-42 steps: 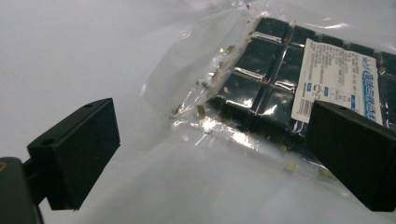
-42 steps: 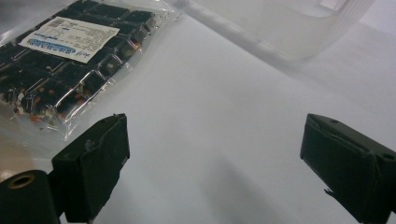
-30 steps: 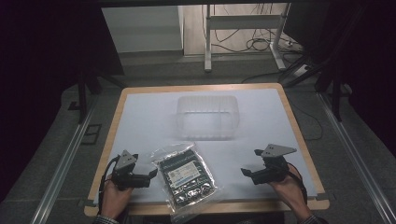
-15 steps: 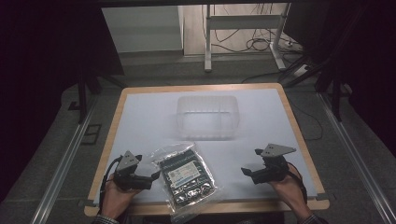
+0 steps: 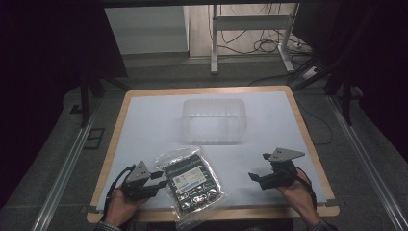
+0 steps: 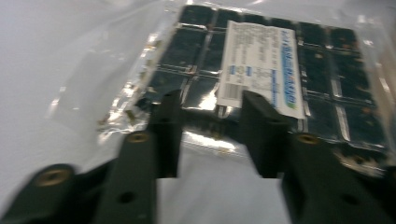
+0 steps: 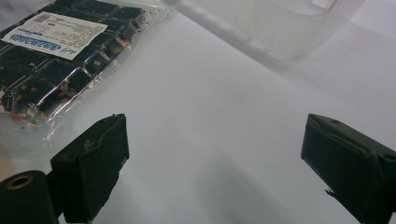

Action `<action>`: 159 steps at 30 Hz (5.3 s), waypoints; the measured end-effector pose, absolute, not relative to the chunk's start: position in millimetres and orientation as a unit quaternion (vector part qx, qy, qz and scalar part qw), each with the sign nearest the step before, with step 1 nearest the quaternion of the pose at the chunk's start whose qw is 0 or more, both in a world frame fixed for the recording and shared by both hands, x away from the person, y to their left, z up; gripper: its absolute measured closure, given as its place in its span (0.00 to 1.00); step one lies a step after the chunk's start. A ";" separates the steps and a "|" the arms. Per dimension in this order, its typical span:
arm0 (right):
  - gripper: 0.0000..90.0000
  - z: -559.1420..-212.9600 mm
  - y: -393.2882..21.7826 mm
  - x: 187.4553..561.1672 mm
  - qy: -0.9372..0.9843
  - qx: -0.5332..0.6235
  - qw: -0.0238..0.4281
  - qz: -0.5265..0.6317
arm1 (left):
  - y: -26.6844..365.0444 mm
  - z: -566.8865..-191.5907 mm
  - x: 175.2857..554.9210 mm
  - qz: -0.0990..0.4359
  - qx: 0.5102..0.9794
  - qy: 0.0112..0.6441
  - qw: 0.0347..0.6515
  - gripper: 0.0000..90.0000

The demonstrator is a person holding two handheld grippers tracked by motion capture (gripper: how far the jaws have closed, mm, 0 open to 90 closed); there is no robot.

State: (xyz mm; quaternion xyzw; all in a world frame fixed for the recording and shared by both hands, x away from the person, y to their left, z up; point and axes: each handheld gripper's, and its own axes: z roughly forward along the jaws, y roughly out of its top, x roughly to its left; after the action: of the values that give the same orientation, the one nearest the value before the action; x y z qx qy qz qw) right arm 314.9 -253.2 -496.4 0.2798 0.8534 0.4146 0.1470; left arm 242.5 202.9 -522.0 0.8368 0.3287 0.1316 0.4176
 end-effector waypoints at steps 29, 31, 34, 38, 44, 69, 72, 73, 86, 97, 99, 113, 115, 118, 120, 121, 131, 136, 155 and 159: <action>0.09 -498.2 -252.5 316.2 0.856 0.279 0.147 0.409 | 159.0 -532.3 238.4 0.027 0.904 0.194 0.380 1.00; 0.09 -498.1 -252.7 316.2 0.856 0.279 0.148 0.409 | 156.7 -532.2 238.6 0.027 0.905 0.192 0.379 1.00; 0.09 -497.8 -253.7 316.5 0.855 0.282 0.148 0.410 | 149.7 -531.7 238.8 0.028 0.905 0.191 0.380 1.00; 0.09 -497.7 -254.2 316.8 0.854 0.284 0.148 0.410 | 140.3 -530.3 240.6 0.034 0.906 0.189 0.377 1.00; 0.09 -497.4 -255.4 317.4 0.854 0.287 0.151 0.408 | 120.3 -529.1 245.0 0.040 0.906 0.192 0.376 1.00; 0.09 -494.8 -262.6 320.0 0.845 0.300 0.161 0.411 | 36.5 -528.3 265.7 0.070 0.911 0.176 0.367 1.00; 0.09 -494.7 -262.7 320.1 0.847 0.298 0.160 0.410 | 30.1 -527.7 268.0 0.077 0.908 0.176 0.373 1.00; 0.09 -494.6 -262.7 320.0 0.847 0.298 0.160 0.410 | 31.4 -526.1 268.4 0.076 0.906 0.177 0.377 1.00; 0.09 -494.2 -262.7 319.8 0.846 0.300 0.158 0.412 | 83.9 -505.4 274.2 0.094 0.864 0.244 0.430 1.00; 0.09 -494.2 -262.0 319.4 0.847 0.299 0.156 0.411 | 124.9 -501.2 275.3 0.144 0.852 0.288 0.413 0.98; 0.09 -494.6 -261.5 319.6 0.848 0.299 0.155 0.410 | 141.6 -501.9 279.6 0.156 0.844 0.312 0.408 1.00; 0.09 -497.0 -259.0 320.4 0.851 0.297 0.153 0.405 | 165.3 -529.0 340.8 0.162 0.824 0.379 0.388 1.00; 0.09 -497.2 -259.0 320.5 0.851 0.298 0.153 0.405 | 164.9 -530.5 344.7 0.165 0.825 0.380 0.384 1.00; 0.09 -497.1 -259.2 320.5 0.850 0.298 0.153 0.405 | 162.9 -537.2 357.1 0.149 0.833 0.379 0.375 1.00; 0.09 -496.8 -259.5 320.4 0.849 0.299 0.153 0.407 | 161.2 -537.8 357.3 0.145 0.836 0.377 0.372 1.00; 0.09 -496.6 -259.9 320.4 0.850 0.299 0.153 0.407 | 157.3 -537.1 355.1 0.150 0.840 0.374 0.363 1.00; 0.09 -495.4 -260.5 319.7 0.849 0.298 0.155 0.407 | 144.5 -534.4 333.9 0.124 0.851 0.364 0.359 1.00; 0.09 -495.2 -260.6 319.6 0.848 0.299 0.155 0.408 | 138.0 -533.6 321.9 0.121 0.859 0.350 0.355 1.00; 0.09 -495.2 -258.6 319.9 0.849 0.302 0.147 0.407 | 153.4 -510.0 292.7 0.156 0.820 0.348 0.426 0.64; 0.07 -494.9 -257.5 320.5 0.847 0.305 0.146 0.411 | 156.9 -510.4 279.1 0.172 0.819 0.353 0.418 0.48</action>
State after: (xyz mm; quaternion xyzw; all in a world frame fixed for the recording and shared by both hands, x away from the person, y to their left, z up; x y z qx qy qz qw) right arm 320.5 -257.5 -494.9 0.3046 0.8466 0.4114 0.1459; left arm 279.1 156.9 -510.4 0.8193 0.3526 0.1718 0.4183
